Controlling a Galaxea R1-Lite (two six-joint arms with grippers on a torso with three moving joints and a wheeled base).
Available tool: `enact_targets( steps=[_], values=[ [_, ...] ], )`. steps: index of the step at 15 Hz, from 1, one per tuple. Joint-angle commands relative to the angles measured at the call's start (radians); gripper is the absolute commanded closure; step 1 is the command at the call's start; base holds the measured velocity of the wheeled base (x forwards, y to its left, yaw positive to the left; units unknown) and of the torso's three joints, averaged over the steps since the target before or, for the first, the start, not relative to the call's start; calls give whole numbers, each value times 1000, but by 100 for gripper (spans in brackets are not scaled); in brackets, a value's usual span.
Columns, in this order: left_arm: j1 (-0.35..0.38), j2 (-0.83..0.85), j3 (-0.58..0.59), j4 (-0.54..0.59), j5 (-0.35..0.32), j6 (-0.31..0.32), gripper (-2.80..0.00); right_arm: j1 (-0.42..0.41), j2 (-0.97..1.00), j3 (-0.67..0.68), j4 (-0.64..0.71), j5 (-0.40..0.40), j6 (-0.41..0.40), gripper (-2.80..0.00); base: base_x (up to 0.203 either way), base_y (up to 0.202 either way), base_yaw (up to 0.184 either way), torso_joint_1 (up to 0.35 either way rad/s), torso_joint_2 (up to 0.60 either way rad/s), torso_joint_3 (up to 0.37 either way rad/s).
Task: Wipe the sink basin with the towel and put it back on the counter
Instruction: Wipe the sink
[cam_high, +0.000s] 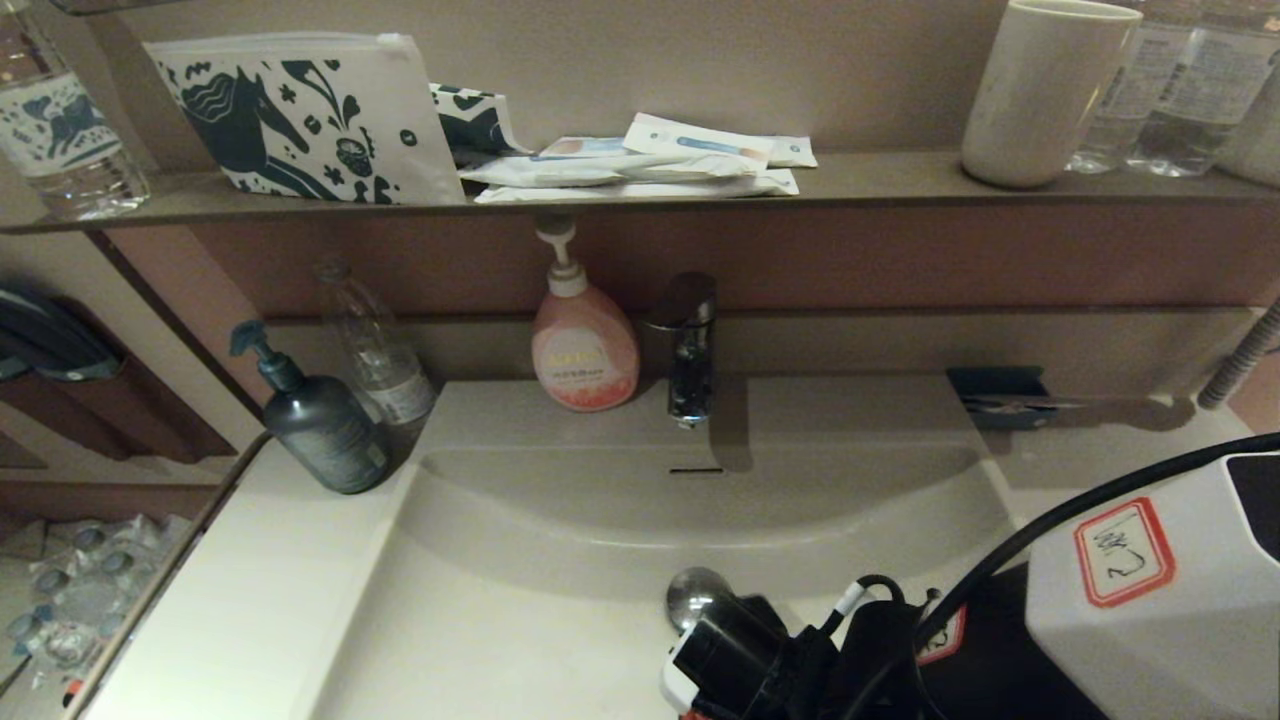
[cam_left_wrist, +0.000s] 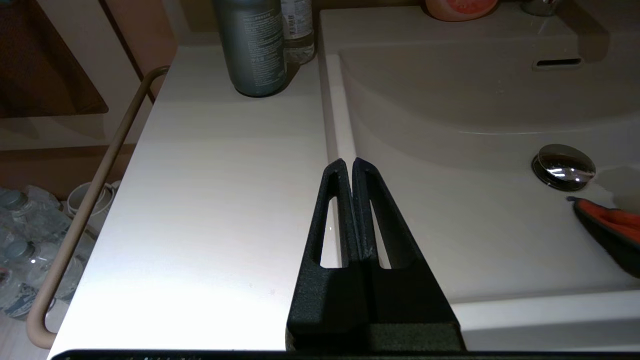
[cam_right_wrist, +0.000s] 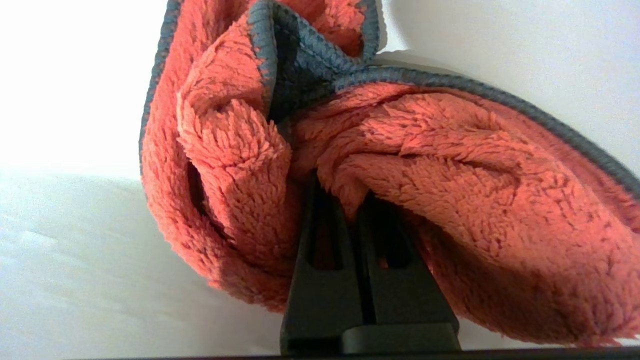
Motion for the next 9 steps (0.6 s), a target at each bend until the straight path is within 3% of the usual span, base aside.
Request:
enact_targets(
  steps=[1,6,9],
  values=[
    [0,0,0,-1,0,0,0,11,21,-31,-9,3,30,0,0,0,0,0,0,0],
    [0,0,0,-1,0,0,0,69,151,-266,-11,31,98,0,0,0,0,0,0,0],
    [0,0,0,-1,0,0,0,79,227,-436,-12,91,110,0,0,0,0,0,0,0]
  ],
)
